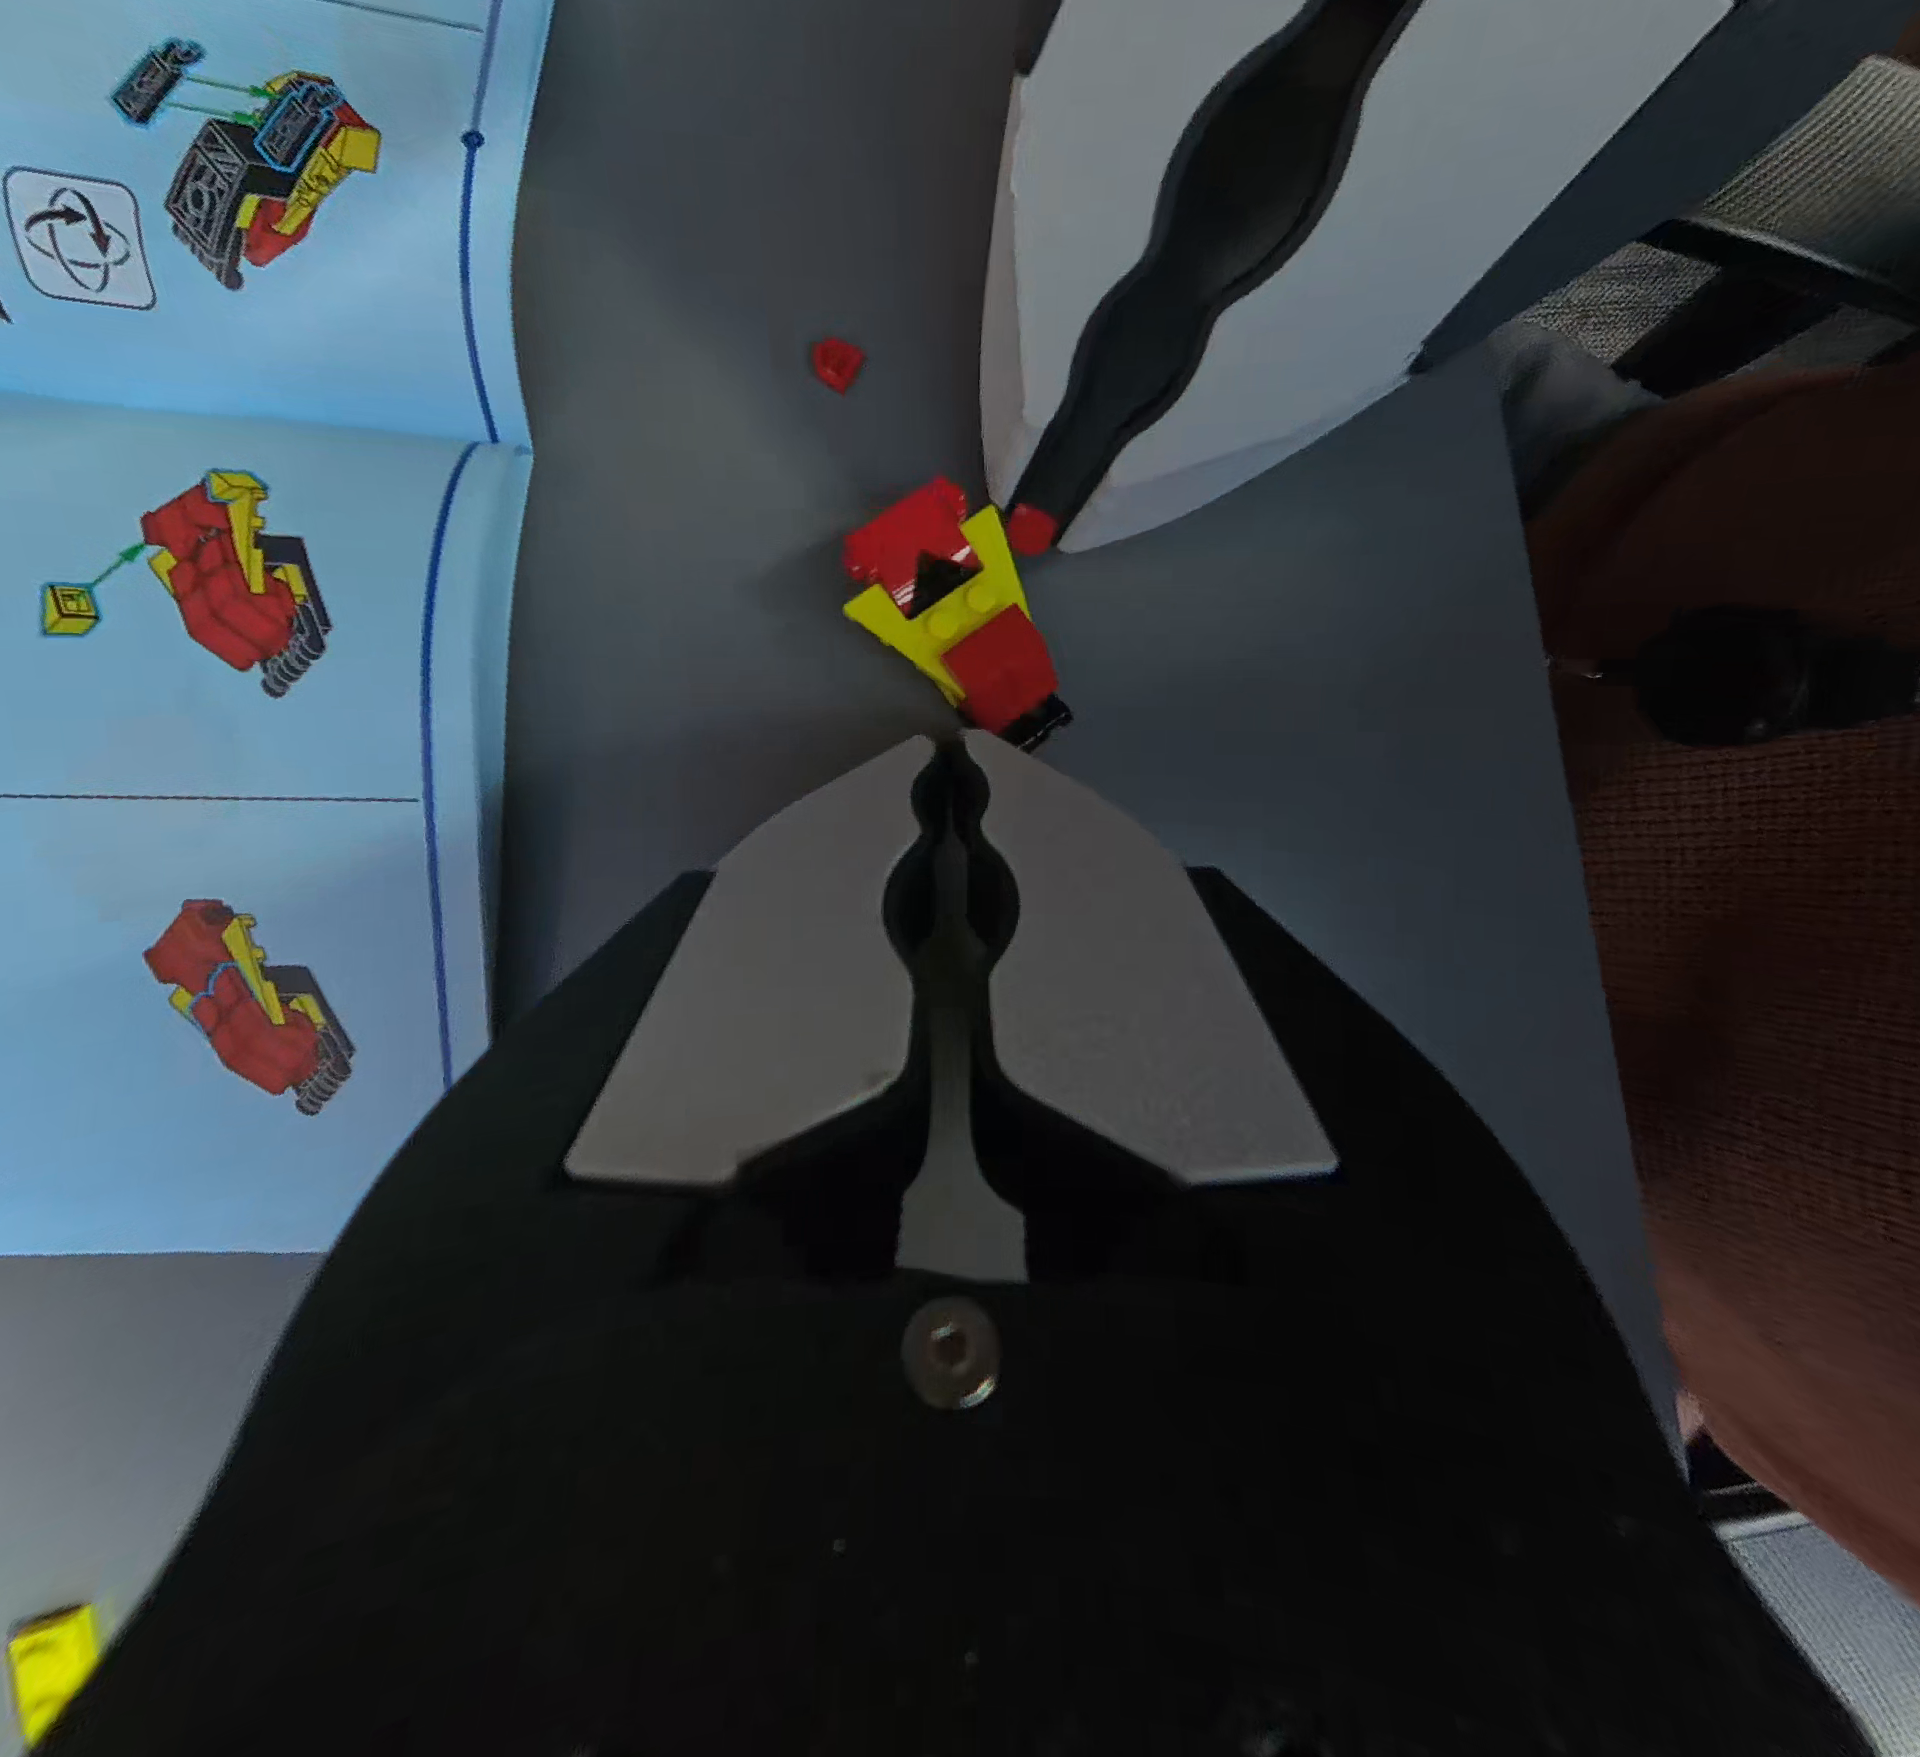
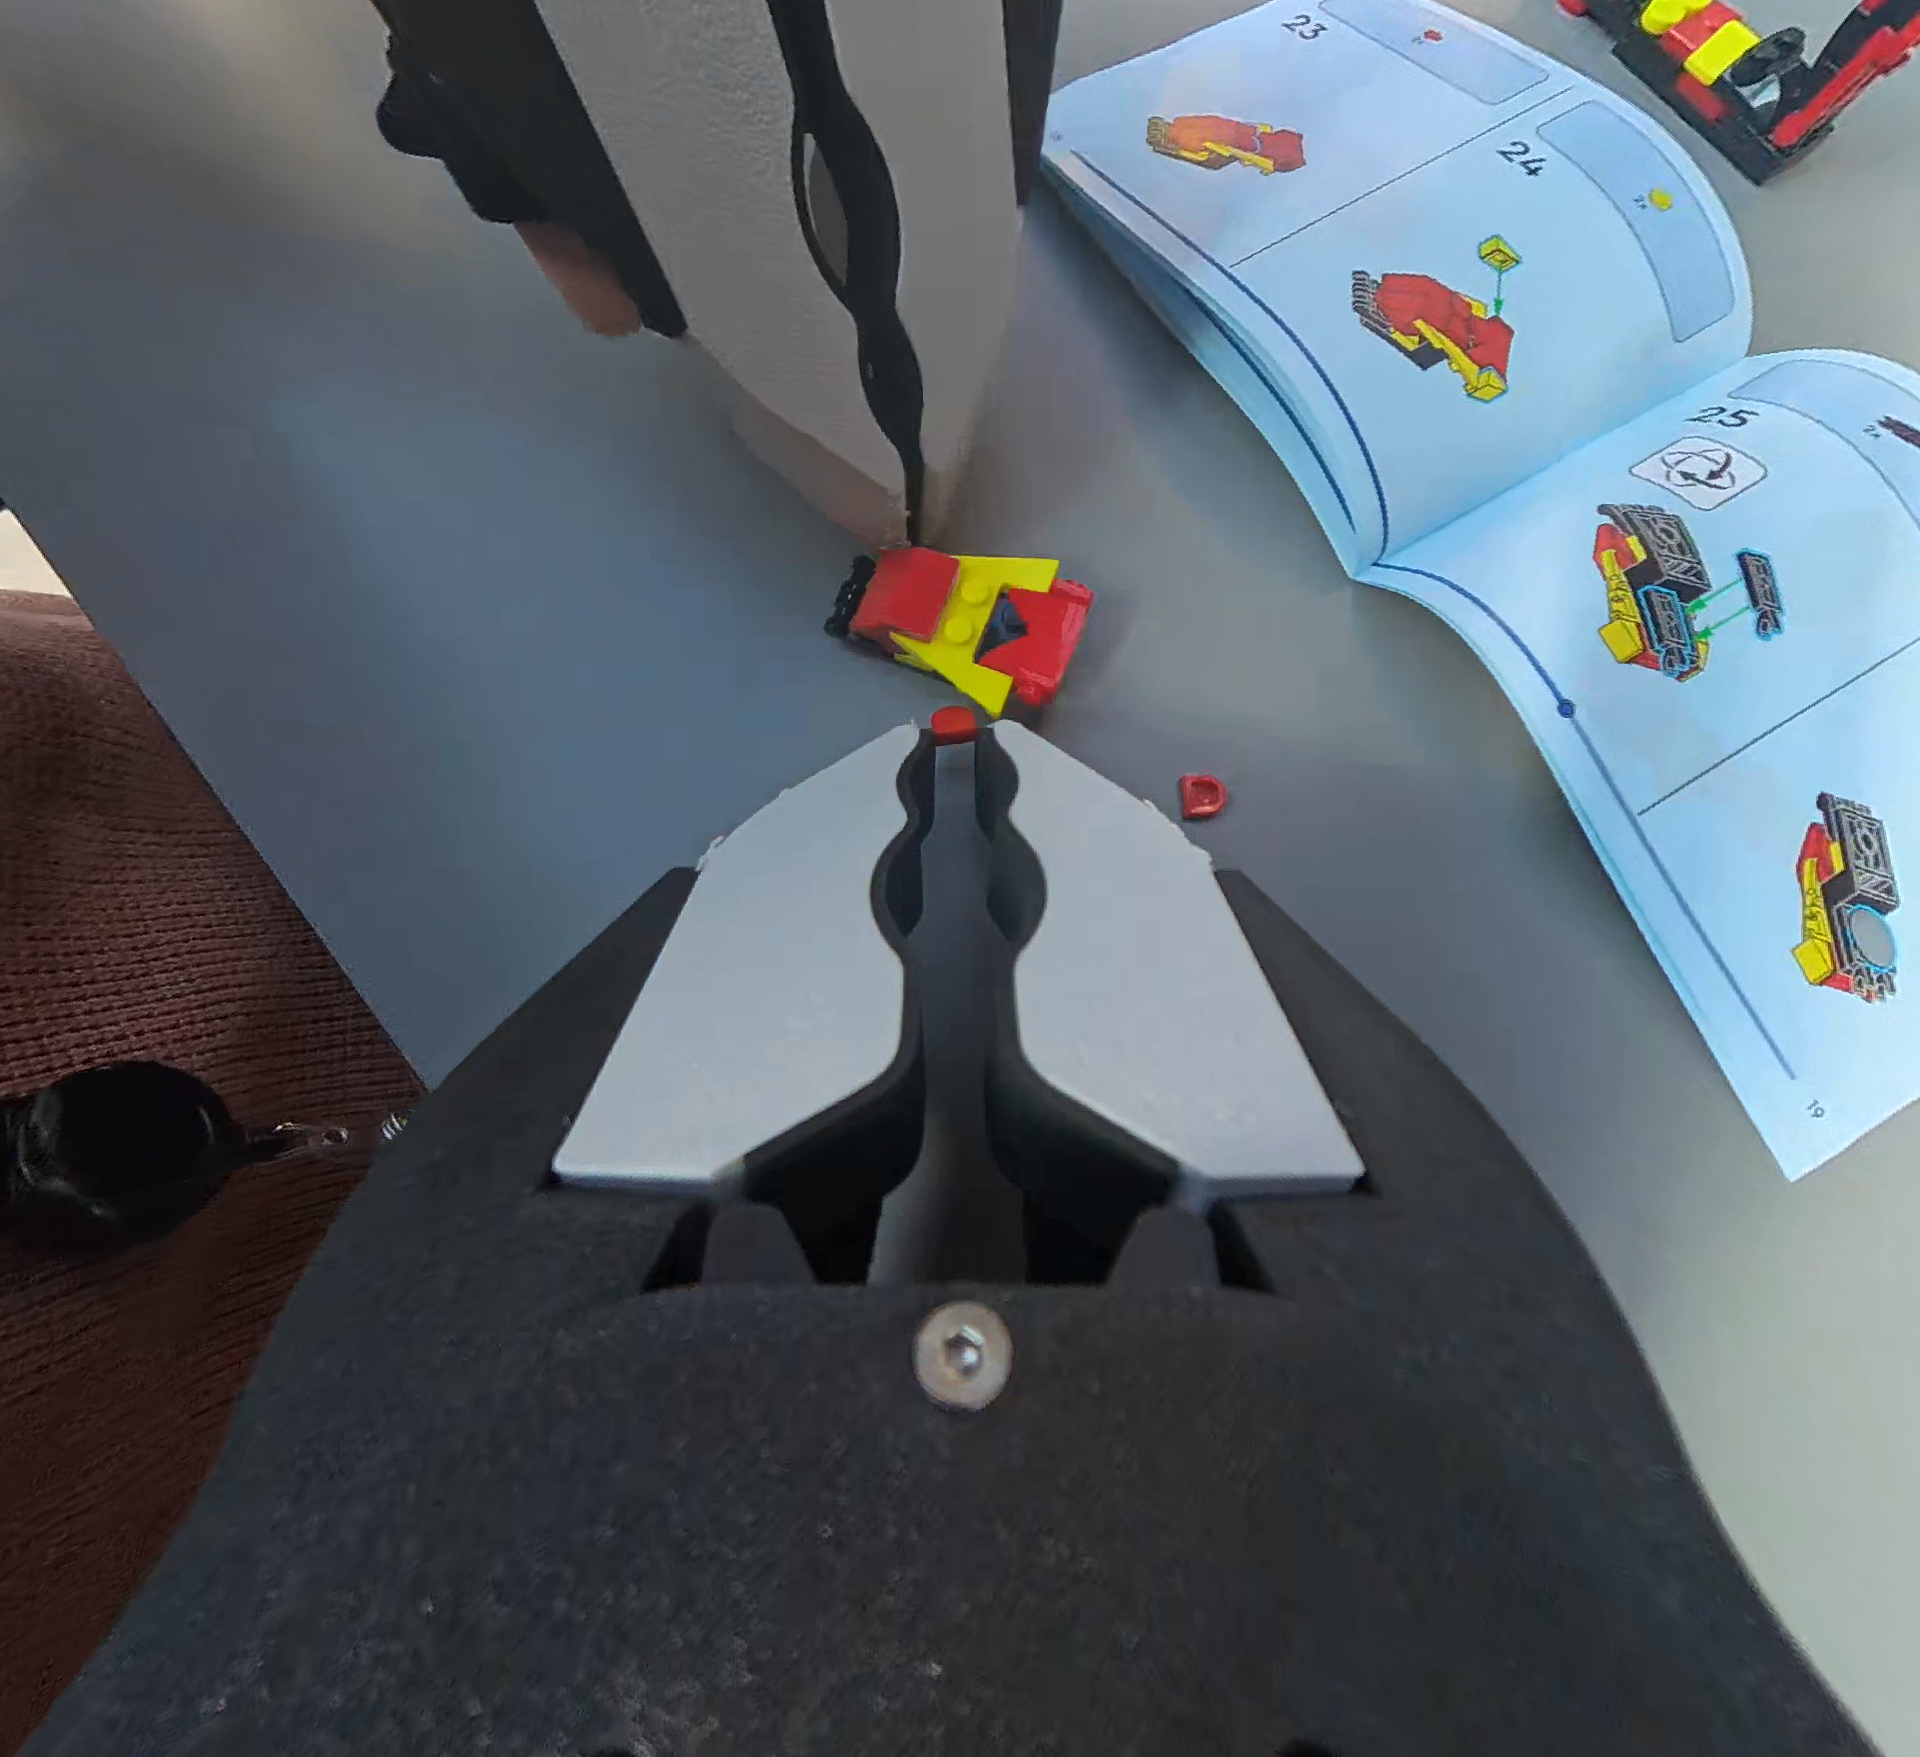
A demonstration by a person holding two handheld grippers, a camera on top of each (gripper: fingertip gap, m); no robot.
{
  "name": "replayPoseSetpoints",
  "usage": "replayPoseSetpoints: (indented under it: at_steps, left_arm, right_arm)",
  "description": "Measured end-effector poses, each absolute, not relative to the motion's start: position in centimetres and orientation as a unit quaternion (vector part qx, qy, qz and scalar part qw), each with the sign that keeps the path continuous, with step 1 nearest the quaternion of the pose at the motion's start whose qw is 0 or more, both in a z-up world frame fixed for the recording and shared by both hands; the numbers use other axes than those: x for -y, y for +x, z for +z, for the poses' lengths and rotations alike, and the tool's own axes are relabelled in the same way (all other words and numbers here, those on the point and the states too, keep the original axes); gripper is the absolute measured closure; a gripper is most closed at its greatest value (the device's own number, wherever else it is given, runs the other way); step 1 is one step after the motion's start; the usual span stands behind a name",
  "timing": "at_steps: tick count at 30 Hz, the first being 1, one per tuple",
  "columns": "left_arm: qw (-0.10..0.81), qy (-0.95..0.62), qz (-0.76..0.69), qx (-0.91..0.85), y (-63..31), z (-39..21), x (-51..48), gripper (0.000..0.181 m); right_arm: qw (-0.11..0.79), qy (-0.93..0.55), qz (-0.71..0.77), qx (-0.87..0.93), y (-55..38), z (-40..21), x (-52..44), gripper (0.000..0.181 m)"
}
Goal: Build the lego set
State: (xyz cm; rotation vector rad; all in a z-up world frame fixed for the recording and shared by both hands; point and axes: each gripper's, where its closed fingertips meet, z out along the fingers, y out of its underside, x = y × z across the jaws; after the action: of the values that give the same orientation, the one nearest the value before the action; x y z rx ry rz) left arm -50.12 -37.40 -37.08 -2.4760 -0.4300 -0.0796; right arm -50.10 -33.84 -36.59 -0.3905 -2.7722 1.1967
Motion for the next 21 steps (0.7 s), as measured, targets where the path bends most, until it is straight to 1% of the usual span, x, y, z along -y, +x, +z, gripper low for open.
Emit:
replayPoseSetpoints:
  at_steps: [5,7,9,12,17,21]
  left_arm:
    - [0.369,-0.91,-0.047,0.185,-48.7,-36.2,36.3,0.181]
    - [0.372,-0.907,-0.027,0.194,-48.5,-36.2,36.5,0.181]
    - [0.394,-0.895,-0.018,0.209,-48.0,-35.5,36.8,0.181]
    - [0.403,-0.884,0.038,0.235,-48.3,-35.1,38.4,0.181]
    - [0.479,-0.831,0.081,0.27,-49.3,-33.6,39.0,0.181]
    - [0.489,-0.827,0.086,0.264,-49.8,-33.3,38.9,0.178]
  right_arm:
    - [0.054,-0.131,0.405,0.903,-50.9,-35.7,33.3,0.174]
    - [0.057,-0.129,0.422,0.895,-51.1,-35.0,33.4,0.174]
    - [0.056,-0.128,0.427,0.893,-51.1,-34.8,33.6,0.175]
    - [0.05,-0.117,0.438,0.89,-51.0,-34.7,33.7,0.174]
    - [0.042,-0.124,0.441,0.888,-51.0,-34.7,33.5,0.175]
    - [0.038,-0.144,0.446,0.883,-50.9,-34.7,33.2,0.174]
